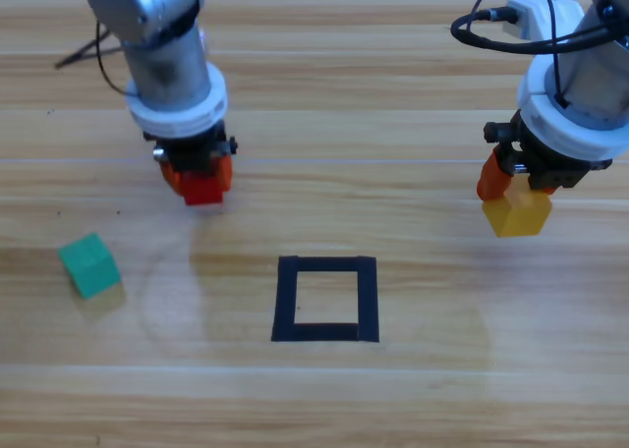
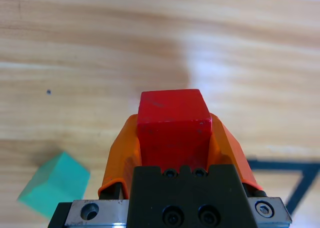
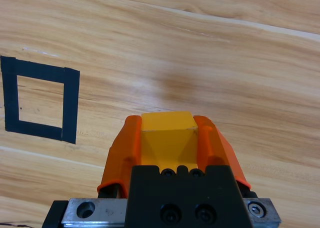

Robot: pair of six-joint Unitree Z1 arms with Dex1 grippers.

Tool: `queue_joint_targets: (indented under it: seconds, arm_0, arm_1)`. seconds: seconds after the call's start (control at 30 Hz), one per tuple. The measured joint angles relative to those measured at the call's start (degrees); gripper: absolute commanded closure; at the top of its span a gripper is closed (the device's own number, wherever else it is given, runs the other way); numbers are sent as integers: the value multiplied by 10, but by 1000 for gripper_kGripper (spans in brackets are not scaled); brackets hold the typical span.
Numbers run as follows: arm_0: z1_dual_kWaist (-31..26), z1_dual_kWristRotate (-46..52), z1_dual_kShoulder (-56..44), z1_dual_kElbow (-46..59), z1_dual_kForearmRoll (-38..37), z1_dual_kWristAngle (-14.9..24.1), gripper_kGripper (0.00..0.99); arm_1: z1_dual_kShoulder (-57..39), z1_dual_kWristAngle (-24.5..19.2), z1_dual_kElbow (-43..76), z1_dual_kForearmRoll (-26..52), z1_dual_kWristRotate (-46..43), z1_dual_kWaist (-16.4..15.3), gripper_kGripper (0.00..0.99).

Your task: Stack the blocks in the rectangular block: red at the bottom, yellow in the middle, green on top

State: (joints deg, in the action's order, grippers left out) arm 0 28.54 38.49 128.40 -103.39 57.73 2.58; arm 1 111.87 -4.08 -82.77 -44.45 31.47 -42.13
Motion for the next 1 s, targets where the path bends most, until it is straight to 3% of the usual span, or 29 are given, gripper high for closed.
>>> queue_joint_targets:
  seconds: [0.33, 0.57, 1.0]
  arm_0:
    - [130, -28, -89, 0, 43, 3, 927]
    - [224, 81, -86, 0, 43, 47, 923]
    - [244, 197, -19, -12, 57, 39, 916]
  arm_1:
    - [0, 0, 2, 0, 0, 0, 649]
    - [0, 0, 3, 0, 0, 0, 649]
    - [4, 0, 3, 0, 0, 0, 649]
